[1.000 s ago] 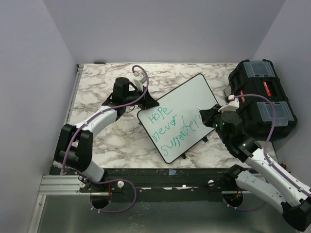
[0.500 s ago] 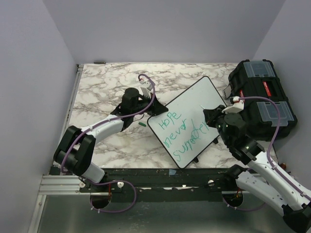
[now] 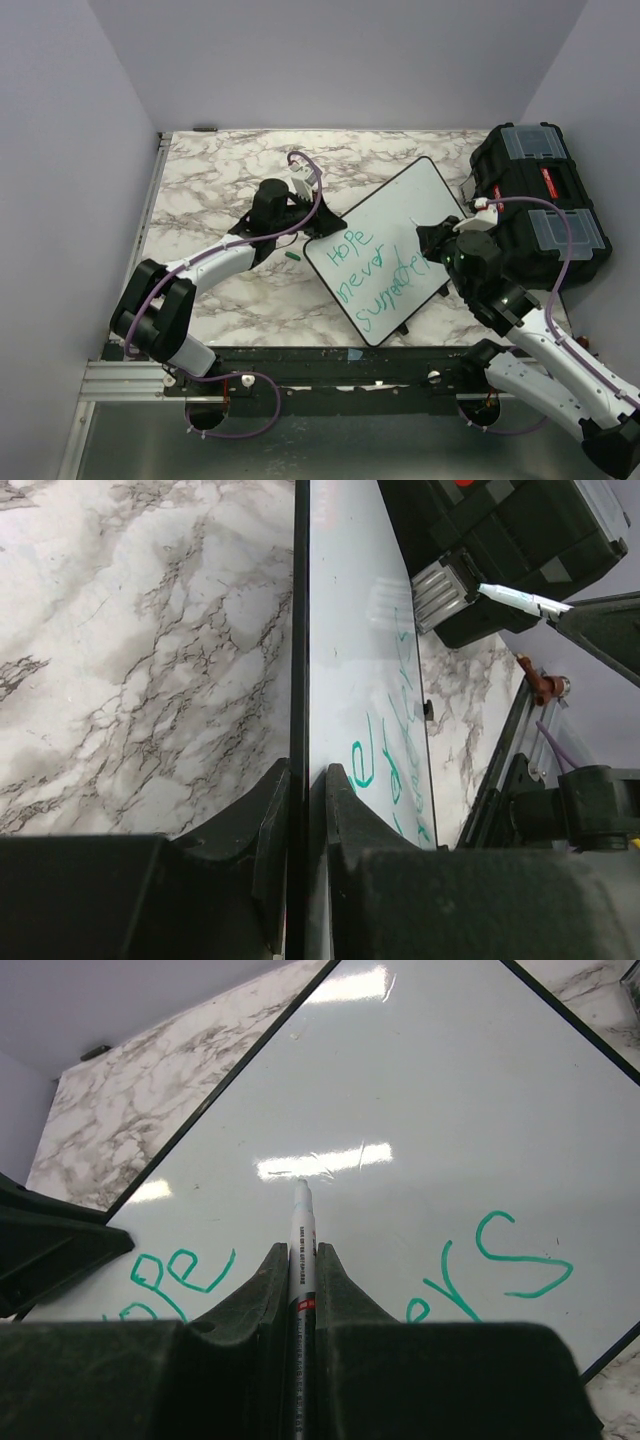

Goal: Write a sentence on the whiteboard
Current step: Move the whiteboard to the center of the board, then pick up the pen cap from the center of the board.

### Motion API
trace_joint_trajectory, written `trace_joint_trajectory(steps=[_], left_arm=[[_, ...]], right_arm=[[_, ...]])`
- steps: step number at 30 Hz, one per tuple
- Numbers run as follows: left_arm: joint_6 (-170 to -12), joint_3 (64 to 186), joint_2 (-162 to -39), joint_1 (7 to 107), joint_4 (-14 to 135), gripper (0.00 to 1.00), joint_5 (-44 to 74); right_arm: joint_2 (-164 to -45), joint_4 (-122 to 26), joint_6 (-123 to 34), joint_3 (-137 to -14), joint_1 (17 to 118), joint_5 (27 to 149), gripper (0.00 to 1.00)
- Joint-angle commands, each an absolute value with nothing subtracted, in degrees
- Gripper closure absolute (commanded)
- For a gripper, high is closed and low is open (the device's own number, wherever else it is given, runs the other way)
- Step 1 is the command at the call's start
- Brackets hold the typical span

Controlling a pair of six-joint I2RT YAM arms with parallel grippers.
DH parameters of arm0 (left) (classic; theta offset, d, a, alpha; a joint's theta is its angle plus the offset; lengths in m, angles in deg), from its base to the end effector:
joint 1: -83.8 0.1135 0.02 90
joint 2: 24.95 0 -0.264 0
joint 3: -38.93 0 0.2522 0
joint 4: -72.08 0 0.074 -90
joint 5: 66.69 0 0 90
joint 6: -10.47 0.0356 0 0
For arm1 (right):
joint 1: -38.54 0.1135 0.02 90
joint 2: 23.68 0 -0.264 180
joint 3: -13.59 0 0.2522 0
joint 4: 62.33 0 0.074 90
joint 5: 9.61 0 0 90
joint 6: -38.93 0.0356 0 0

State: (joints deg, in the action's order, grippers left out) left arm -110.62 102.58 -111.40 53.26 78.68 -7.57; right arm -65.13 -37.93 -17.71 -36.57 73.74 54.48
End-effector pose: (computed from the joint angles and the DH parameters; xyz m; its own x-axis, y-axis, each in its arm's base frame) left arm 0.2806 -0.1868 0.2501 -0.6502 -0.1310 -0.7484 0.6129 0.4917 -0.6185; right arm 0.1507 0.0873 0.2978 -0.2807 0.4073 -0.8691 -0.0244 0.9022 0.4307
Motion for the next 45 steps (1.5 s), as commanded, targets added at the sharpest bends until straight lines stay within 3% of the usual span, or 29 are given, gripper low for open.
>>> trace_joint_trajectory(steps=[1,12,25,33,39,41,43,45], left_arm=[[-102.2,103.7,-111.6,52.1,74.2,0.82,-2.5],[-100.5,104.5,-109.0,52.1,72.9,0.64,-0.2],[-100.2,106.3,-102.9,52.1,69.1,0.58,0.4],[-99.3,108.6,-95.7,52.1,58.5,0.49,11.6],[-107.5,107.6,-90.4,53.9,45.4,0.31,35.3],[-112.6,106.2,-89.2,55.0,42.5,0.18,41.3],[-115.9,104.0,-88.1,56.6,41.9,0.05,44.3],[-118.9,102.8,-87.3,58.7,41.2,0.02,44.0]], right_arm=[[-65.5,-38.2,-18.2,-35.4,73.9,52.9,0.99],[-65.5,-38.2,-18.2,-35.0,73.9,52.7,0.99],[-65.0,-38.4,-18.0,-34.6,73.9,52.8,0.99],[-63.7,-37.7,-18.6,-35.8,73.9,52.5,0.99],[-62.9,-36.7,-18.6,-36.9,73.9,49.9,0.99],[-62.9,-36.7,-18.6,-37.1,73.9,49.7,0.99],[-63.0,-36.7,-18.6,-37.3,73.9,49.5,0.99],[-62.8,-36.7,-18.5,-37.2,73.9,49.1,0.99]])
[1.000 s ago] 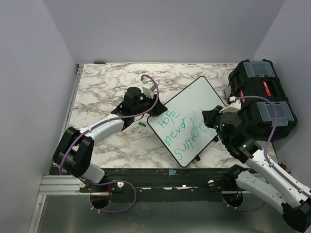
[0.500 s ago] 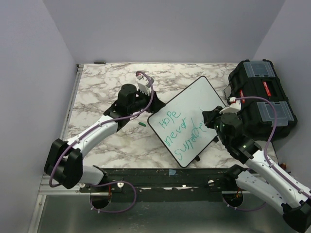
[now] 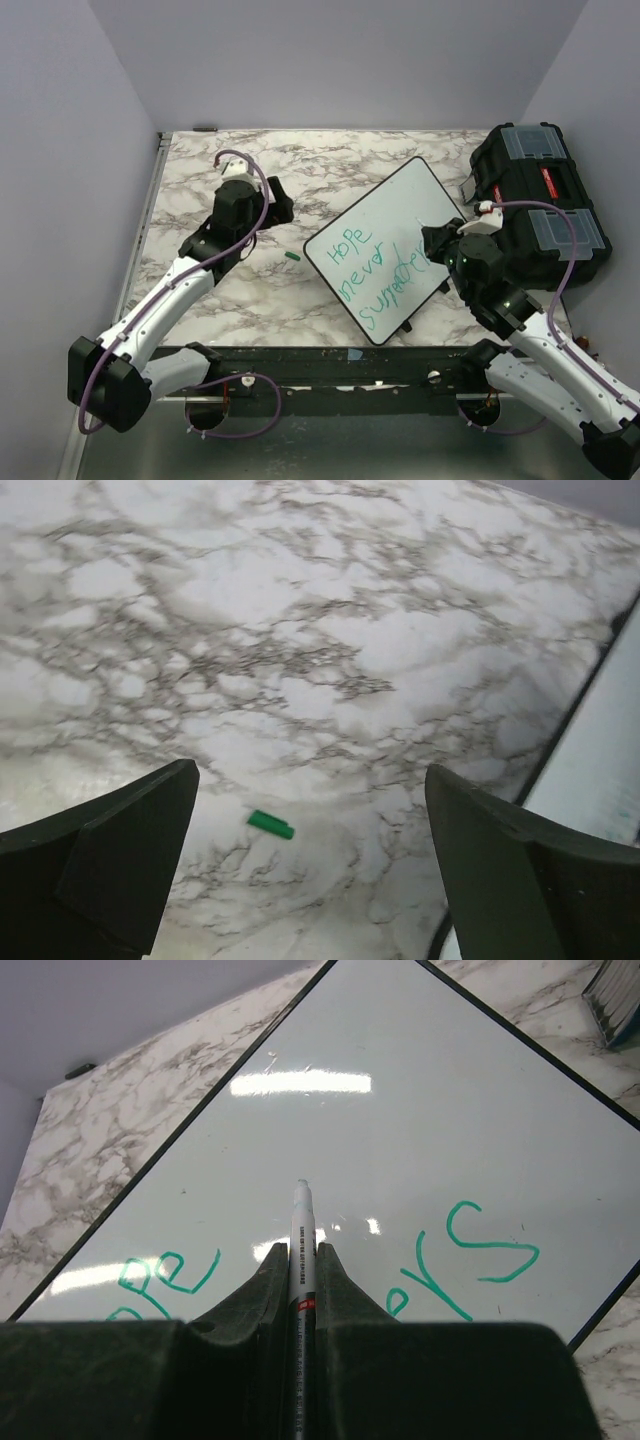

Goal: Write a sentence on the whiteboard
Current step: Pick up the pen cap from the center of the board.

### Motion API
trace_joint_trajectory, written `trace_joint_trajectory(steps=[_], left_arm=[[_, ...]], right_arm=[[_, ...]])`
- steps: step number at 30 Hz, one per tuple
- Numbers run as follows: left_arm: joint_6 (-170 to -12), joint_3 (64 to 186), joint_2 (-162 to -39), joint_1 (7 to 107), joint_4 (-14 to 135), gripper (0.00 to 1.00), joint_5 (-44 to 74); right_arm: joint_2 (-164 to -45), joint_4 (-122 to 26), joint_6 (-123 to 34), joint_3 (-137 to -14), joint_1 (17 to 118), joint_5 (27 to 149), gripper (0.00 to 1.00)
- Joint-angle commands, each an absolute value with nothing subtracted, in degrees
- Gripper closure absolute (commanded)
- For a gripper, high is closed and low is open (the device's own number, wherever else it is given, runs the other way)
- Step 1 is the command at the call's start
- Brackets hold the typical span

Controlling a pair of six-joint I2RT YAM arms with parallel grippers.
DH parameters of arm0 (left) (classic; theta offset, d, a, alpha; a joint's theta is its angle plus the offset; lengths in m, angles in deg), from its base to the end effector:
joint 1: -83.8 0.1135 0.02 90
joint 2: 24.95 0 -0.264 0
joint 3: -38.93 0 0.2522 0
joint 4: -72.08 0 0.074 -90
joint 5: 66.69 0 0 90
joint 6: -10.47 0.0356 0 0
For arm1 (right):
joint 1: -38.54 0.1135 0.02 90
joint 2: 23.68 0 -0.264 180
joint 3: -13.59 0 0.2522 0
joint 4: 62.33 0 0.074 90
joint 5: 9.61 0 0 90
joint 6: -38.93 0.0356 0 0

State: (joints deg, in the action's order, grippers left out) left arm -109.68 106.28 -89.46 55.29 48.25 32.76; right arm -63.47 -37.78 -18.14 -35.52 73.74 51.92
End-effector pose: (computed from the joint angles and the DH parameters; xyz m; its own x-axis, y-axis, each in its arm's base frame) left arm 0.2314 -0.1190 0.3252 -0.4410 -0.3243 -0.8369 0.1326 0.8987 -0.4181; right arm 0.1467 0.0827 0.2956 -0.2513 0.4075 -0.8779 0.0068 0.9078 0.4194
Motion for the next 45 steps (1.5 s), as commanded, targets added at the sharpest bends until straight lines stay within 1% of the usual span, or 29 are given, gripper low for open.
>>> trace_joint_trajectory(steps=[1,3,6,7,10,11,13,15,17,19,21,23,27,30,33,35,45], left_arm=[[-120.1,102.5,-86.9,60.1,41.2,0.02,43.0],[-124.5,101.8,-86.6,63.2,41.7,0.01,41.7],[-126.2,100.5,-87.8,68.4,45.3,0.01,34.9],[-129.4,100.6,-88.7,69.8,44.2,0.02,32.2],[-130.5,102.4,-93.2,73.8,42.5,0.02,20.3],[-131.6,104.0,-94.7,73.8,39.0,0.01,20.1],[-136.3,107.0,-97.6,72.0,31.5,0.04,24.6],[-142.3,107.8,-98.7,70.0,27.4,0.07,28.6],[-147.0,108.1,-100.0,68.9,25.0,0.11,29.5],[-150.4,109.0,-101.9,68.3,23.0,0.19,29.6],[-152.2,110.9,-104.4,67.9,20.5,0.22,29.1],[-154.5,113.0,-106.4,67.1,16.9,0.3,30.2],[-158.9,112.0,-107.0,65.1,18.8,0.32,31.4],[-160.0,113.5,-109.8,63.4,18.4,0.34,31.6],[-160.8,114.9,-113.3,62.2,17.7,0.4,31.6],[-161.6,115.3,-115.4,61.7,17.7,0.48,31.5],[-161.8,117.6,-124.4,60.3,20.3,0.51,28.2]], right_arm=[[-62.6,-36.7,-18.4,-37.1,73.9,48.9,0.99],[-62.2,-36.7,-18.3,-36.9,73.8,48.7,0.99],[-61.8,-36.8,-18.3,-36.7,73.9,48.9,0.99],[-61.8,-36.7,-18.3,-36.7,73.8,48.9,0.99],[-61.3,-36.6,-18.1,-36.4,73.9,48.7,0.99],[-61.1,-36.6,-18.0,-36.2,73.9,48.6,0.99],[-60.8,-36.6,-17.8,-35.9,73.9,48.5,0.99],[-60.8,-36.4,-17.8,-35.9,73.9,48.5,0.99],[-60.8,-36.3,-17.7,-36.1,73.9,48.3,0.99],[-60.7,-36.0,-17.6,-36.1,73.9,48.2,0.99],[-60.4,-36.1,-17.5,-35.8,73.9,48.0,0.99],[-60.2,-36.1,-17.2,-35.5,73.9,48.1,0.99],[-59.5,-36.0,-17.1,-35.0,73.9,47.6,0.99],[-58.8,-36.0,-17.6,-34.9,73.8,46.9,0.99],[-58.3,-35.9,-17.7,-34.8,73.9,46.5,0.99],[-58.1,-36.0,-17.7,-34.8,73.9,46.5,0.99],[-56.9,-36.4,-17.5,-34.0,73.9,46.3,0.99]])
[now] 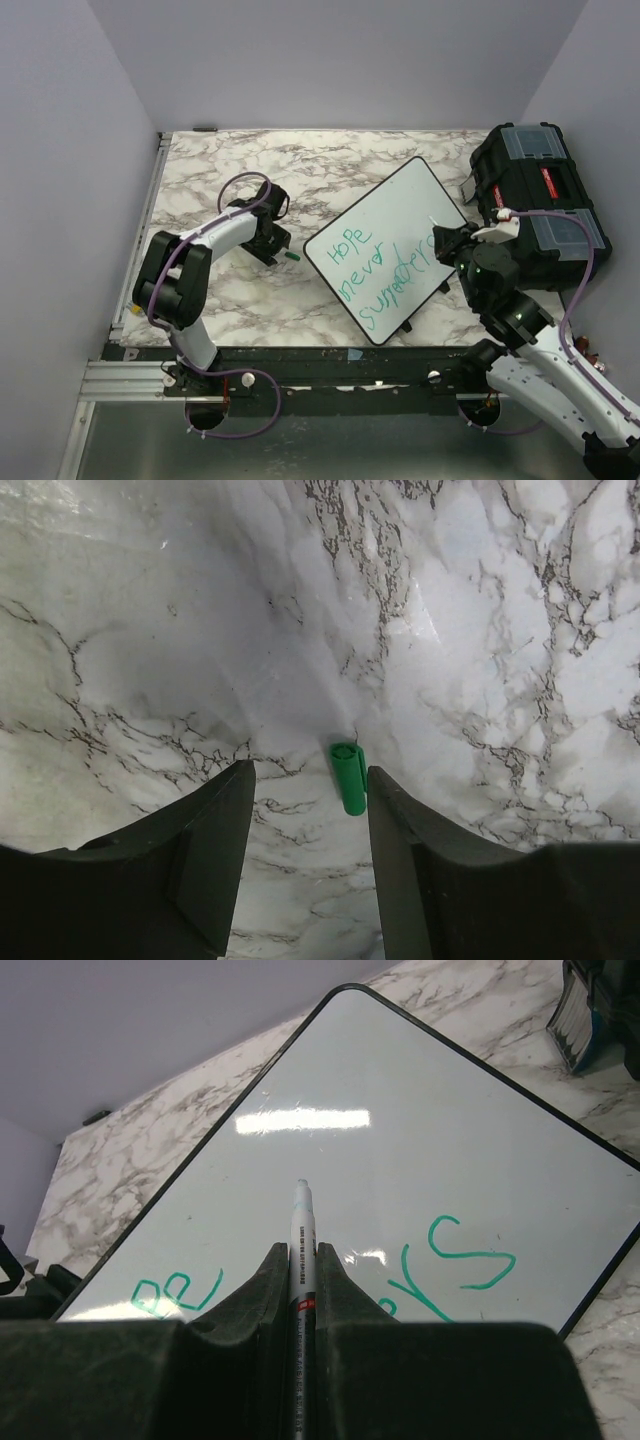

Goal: Write a sentence on the whiteboard
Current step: Pick up the pen cap from the center of the board.

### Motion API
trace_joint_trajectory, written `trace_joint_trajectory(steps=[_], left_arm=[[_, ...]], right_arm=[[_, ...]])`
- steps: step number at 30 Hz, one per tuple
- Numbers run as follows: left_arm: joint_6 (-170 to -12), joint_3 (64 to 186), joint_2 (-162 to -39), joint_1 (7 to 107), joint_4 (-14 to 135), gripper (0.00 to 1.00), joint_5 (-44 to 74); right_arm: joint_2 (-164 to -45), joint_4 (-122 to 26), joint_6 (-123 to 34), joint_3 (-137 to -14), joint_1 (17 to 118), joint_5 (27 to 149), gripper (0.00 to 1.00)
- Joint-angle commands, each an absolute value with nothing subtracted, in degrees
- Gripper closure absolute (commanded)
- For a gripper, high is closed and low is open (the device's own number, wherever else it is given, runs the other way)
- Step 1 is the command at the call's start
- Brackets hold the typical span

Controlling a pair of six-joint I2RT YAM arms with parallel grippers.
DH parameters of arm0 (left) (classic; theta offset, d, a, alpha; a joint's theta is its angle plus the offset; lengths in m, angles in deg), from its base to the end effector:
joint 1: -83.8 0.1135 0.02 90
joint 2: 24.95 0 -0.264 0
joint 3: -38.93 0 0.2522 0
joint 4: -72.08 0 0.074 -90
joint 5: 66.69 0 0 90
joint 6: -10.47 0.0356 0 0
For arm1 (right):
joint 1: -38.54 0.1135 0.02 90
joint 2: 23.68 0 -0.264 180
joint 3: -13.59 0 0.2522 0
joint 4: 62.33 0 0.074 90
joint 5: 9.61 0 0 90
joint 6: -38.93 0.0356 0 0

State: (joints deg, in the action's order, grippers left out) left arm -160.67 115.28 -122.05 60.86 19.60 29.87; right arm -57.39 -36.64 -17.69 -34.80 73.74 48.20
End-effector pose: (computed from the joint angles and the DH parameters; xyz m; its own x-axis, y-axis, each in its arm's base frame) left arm 0.2963 -0.1210 0.1814 -0.4884 -0.8592 -0.1525 -0.8163 0.5116 -0.2682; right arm 0.1307 0.0690 0.3040 -0.1636 0.4544 -0.8756 0.0353 0.8897 0.4551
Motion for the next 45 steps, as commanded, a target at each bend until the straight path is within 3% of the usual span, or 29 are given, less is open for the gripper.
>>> trace_joint_trajectory(steps=[1,7,13,18,23,29,37,45], left_arm=[[-161.9,117.7,-124.9,60.2,20.5,0.51,28.1],[-161.7,118.8,-127.9,60.1,20.9,0.51,27.1],[-162.1,119.5,-130.6,60.1,20.1,0.6,26.0],[-161.2,120.2,-133.2,60.1,19.6,0.83,24.0],[-160.1,118.8,-133.8,60.1,20.6,0.99,23.4],[-159.0,114.9,-130.0,60.1,22.4,1.0,23.5],[-156.8,107.0,-124.9,61.8,31.4,1.0,16.7],[-155.4,102.4,-118.6,63.2,34.6,1.0,17.5]], right_arm=[[-56.9,-36.6,-17.5,-34.0,73.9,46.4,0.99],[-57.0,-37.1,-17.6,-33.6,73.9,46.9,0.99],[-56.8,-37.4,-17.8,-33.6,73.9,46.8,0.99],[-56.5,-37.6,-17.8,-33.5,73.8,46.9,0.99],[-56.2,-37.5,-17.8,-33.5,73.9,46.5,0.99],[-56.8,-37.8,-18.2,-33.6,73.9,47.7,0.99],[-54.8,-44.5,-23.4,-32.4,73.9,62.7,0.99],[-58.3,-52.1,-26.0,-32.7,73.8,82.8,0.99]])
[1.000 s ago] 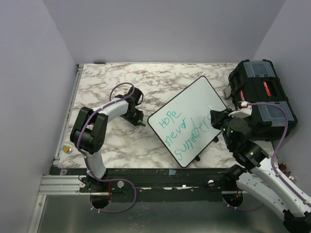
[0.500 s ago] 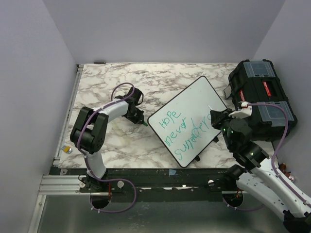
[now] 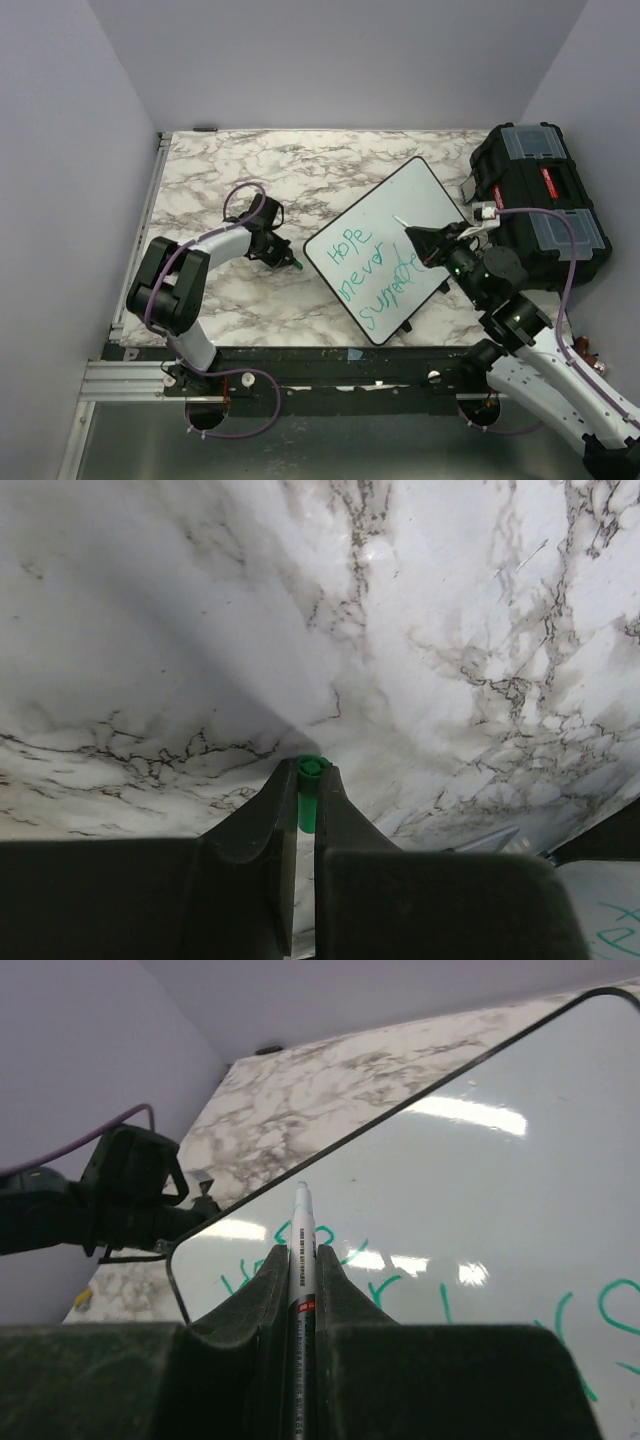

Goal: Write a sentence on the whiteboard
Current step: Pick up the pen cap from the center of the board, then insert the whiteboard marker without the cap into the pen cap.

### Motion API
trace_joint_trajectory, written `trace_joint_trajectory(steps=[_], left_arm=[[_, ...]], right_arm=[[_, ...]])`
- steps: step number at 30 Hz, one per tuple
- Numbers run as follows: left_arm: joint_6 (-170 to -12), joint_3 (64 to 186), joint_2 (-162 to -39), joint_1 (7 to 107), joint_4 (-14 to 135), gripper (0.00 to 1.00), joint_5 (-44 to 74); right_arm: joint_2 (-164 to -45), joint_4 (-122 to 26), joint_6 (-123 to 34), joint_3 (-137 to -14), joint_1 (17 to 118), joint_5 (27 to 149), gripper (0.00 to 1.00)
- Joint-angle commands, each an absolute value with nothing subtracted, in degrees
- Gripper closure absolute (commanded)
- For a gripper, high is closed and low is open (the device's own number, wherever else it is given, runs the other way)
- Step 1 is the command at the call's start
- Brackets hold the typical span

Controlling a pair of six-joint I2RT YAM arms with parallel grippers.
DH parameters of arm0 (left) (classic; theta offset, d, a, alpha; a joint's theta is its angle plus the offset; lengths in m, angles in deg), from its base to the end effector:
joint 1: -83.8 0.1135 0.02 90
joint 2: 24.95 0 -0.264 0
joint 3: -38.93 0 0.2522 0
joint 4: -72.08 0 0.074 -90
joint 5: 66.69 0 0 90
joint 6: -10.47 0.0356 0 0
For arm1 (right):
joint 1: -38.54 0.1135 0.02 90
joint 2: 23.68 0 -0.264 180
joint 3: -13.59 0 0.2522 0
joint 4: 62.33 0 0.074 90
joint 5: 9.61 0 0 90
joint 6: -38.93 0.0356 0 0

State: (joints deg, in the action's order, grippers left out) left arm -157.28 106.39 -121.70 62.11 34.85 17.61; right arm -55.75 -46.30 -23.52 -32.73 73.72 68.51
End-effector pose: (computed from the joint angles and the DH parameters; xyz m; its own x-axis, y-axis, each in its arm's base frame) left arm 0.2910 -0.1196 0.1519 -0.5761 -0.8173 0.0045 -0.7470 0.5243 -0.4087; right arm 0.1264 0.0802 0.3124 -0.2055 0.4089 -0.8891 -0.3390 0.8225 0.4566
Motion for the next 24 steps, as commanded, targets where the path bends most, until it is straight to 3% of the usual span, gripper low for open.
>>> trace_joint_trajectory(steps=[1,12,24], left_arm=[[-155.2,101.3,-117.7,63.6,35.8,1.0,16.7],[-155.3,92.1,-105.0,67.0,45.4,1.0,16.4],[-153.4,86.5,-85.9,71.6,47.1,1.0,19.3]], right_arm=[[-59.3,-53.0,-26.1,-33.0,73.8,84.9,0.99],[-69.1,-64.7,-23.2,-34.3,73.9,98.6,0.99],[-77.8,-67.0,-28.2,-40.1,82.3,96.4,0.99]])
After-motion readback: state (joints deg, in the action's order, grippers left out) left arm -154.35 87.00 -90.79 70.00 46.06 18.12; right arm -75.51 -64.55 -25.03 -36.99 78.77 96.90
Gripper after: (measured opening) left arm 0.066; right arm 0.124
